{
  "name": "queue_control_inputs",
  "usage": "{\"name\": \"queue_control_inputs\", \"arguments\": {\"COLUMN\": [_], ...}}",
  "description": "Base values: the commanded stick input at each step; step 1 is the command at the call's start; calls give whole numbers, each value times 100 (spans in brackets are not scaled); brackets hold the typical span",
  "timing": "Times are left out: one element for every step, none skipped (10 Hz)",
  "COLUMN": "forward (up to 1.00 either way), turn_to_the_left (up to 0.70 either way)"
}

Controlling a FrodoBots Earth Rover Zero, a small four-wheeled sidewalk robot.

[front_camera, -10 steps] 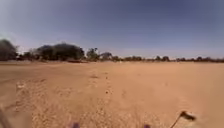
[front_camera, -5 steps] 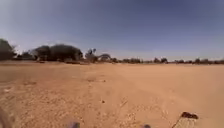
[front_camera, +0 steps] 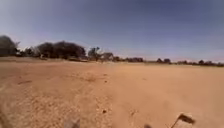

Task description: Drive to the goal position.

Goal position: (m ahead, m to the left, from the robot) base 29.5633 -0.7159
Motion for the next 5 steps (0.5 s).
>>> {"name": "queue_control_inputs", "arguments": {"forward": [70, 70, 70, 70, 70], "turn_to_the_left": [0, 0, 0, 0, 0]}}
